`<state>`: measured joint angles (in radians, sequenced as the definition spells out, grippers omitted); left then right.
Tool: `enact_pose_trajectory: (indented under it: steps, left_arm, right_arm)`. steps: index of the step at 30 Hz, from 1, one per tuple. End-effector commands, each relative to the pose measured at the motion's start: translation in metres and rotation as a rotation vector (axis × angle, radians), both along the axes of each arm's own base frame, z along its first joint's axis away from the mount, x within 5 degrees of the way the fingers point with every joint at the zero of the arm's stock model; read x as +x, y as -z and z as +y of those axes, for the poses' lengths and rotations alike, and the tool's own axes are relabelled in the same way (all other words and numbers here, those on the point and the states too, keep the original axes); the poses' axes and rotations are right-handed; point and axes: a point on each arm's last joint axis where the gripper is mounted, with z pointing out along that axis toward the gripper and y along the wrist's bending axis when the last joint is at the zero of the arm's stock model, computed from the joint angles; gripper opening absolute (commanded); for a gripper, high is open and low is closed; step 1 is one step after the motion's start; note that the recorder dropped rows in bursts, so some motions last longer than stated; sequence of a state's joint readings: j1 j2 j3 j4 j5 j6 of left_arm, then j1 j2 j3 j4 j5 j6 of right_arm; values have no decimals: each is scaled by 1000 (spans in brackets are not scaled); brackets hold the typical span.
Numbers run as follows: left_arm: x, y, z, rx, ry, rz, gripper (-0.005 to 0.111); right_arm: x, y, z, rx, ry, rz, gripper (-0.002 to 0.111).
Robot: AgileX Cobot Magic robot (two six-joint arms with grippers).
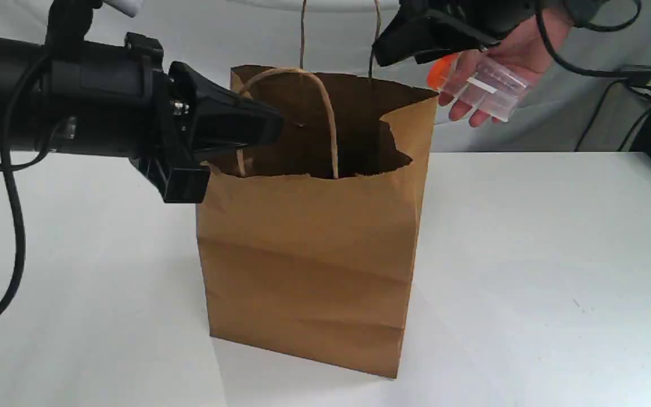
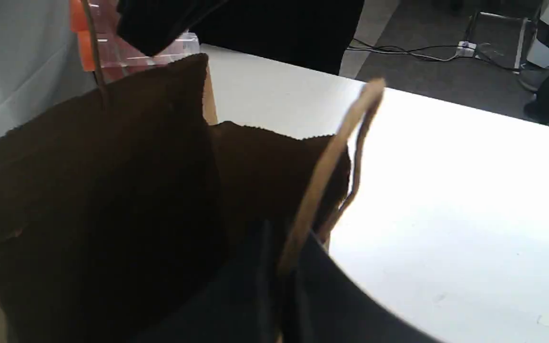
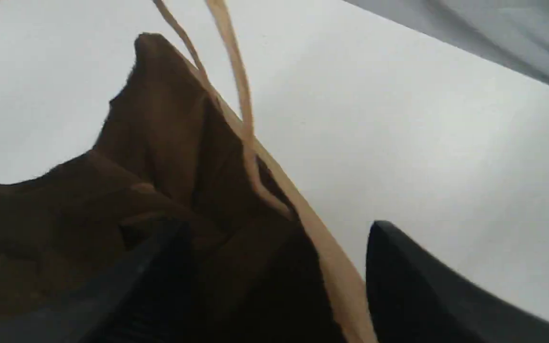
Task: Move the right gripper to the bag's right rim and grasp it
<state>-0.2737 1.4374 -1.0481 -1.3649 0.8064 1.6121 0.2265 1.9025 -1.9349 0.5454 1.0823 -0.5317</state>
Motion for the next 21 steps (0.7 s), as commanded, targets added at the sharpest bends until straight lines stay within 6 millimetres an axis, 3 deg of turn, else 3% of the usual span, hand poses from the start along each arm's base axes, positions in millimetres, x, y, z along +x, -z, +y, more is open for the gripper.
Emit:
enact_pose_trajectory:
  steps: [1,14,17,21]
  left_arm:
    - [-2,-4,-2,-21,6,7,0]
    - [-2,-4,-2,-21,6,7,0]
    - [-2,-4,-2,-21,6,7,0]
    - [-2,-4,-2,-21,6,7,0]
  right_arm:
    - [-1,1,3,-74,-11,-1,54]
    - [12,32,12,-95,-16,75,50]
    - [13,33,13,-90,-6,75,35]
    - [13,32,13,-86,1,77,0]
